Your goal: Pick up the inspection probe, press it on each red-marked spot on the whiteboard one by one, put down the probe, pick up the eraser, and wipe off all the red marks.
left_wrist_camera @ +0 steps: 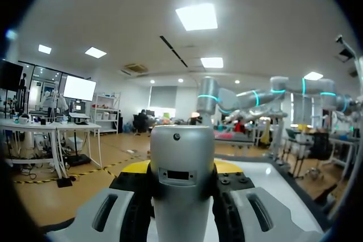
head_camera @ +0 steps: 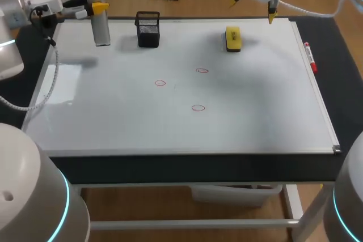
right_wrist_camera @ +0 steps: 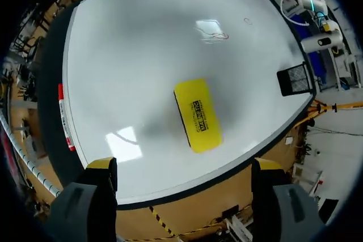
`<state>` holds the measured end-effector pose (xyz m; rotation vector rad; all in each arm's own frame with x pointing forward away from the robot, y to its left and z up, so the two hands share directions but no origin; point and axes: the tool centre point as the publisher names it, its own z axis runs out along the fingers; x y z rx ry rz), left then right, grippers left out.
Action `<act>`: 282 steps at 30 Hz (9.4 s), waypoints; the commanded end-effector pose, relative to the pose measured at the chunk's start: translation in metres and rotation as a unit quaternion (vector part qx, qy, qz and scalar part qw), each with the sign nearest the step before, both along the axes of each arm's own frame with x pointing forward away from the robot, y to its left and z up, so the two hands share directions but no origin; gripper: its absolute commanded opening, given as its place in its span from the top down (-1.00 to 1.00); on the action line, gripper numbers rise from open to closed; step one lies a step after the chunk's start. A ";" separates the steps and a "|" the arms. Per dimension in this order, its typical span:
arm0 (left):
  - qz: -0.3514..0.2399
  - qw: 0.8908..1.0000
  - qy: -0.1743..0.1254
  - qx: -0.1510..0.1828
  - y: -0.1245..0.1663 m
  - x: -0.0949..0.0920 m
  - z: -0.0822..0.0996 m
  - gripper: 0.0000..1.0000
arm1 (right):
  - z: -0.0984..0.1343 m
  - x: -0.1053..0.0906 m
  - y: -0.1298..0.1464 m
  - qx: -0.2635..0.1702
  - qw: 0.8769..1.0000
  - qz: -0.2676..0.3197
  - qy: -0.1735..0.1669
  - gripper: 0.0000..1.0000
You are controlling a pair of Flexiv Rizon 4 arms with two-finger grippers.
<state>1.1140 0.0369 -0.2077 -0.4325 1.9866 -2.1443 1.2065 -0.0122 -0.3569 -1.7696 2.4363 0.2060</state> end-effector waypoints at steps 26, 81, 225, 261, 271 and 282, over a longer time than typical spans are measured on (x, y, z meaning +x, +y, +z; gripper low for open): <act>0.002 1.000 -0.001 0.000 -0.001 -0.001 0.001 1.00 | 0.000 0.005 0.012 -0.050 0.998 0.039 -0.008 -1.00; 0.002 1.000 -0.001 0.000 -0.001 -0.001 0.001 1.00 | -0.059 -0.047 0.042 -0.069 0.989 0.123 0.038 -1.00; -0.261 0.962 -0.049 -0.069 -0.178 -0.117 -0.046 1.00 | -0.036 -0.188 -0.087 -0.063 0.996 -0.057 0.028 1.00; -0.270 0.961 -0.032 -0.058 -0.187 -0.133 -0.066 1.00 | -0.036 -0.188 -0.087 -0.063 0.996 -0.057 0.028 1.00; -0.269 0.962 -0.040 -0.027 -0.186 -0.137 -0.071 1.00 | -0.036 -0.188 -0.087 -0.063 0.996 -0.057 0.028 1.00; -0.275 0.960 -0.049 0.000 -0.184 -0.139 -0.070 1.00 | -0.036 -0.188 -0.087 -0.063 0.996 -0.057 0.028 1.00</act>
